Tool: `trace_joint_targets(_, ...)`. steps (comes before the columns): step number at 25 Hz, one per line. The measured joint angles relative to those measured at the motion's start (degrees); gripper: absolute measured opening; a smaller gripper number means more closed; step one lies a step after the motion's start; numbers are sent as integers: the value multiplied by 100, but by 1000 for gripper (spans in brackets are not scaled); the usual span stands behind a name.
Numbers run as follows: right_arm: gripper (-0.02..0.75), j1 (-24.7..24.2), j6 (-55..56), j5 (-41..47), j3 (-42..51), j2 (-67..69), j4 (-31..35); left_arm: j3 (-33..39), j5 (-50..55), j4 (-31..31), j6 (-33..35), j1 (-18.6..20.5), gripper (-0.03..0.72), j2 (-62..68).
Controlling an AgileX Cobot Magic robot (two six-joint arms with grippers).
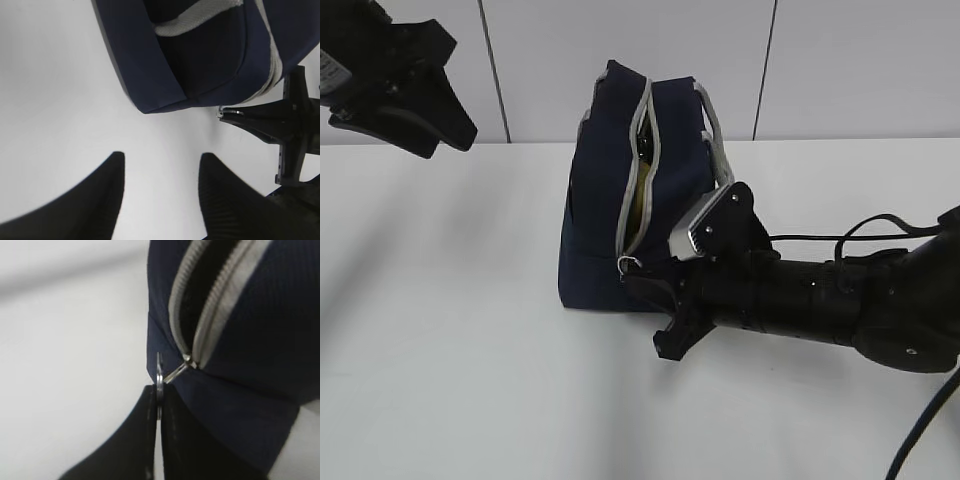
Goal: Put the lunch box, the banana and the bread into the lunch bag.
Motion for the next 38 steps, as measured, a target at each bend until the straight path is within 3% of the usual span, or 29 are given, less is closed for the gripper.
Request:
trace_joint_targets(15,-16,-312,551,-25,-215,-654,-1488,0,-11,-48,0,0,350,0)
trace_joint_targets(32,-16,-333,3399,585,-1896,-1050,-3879,13,-326,-314,628,0,350,0)
trace_joint_targets(38,-16,-333,4221,660,-2414,-1050,-4508,495,-639,-668,1095,0,350,0)
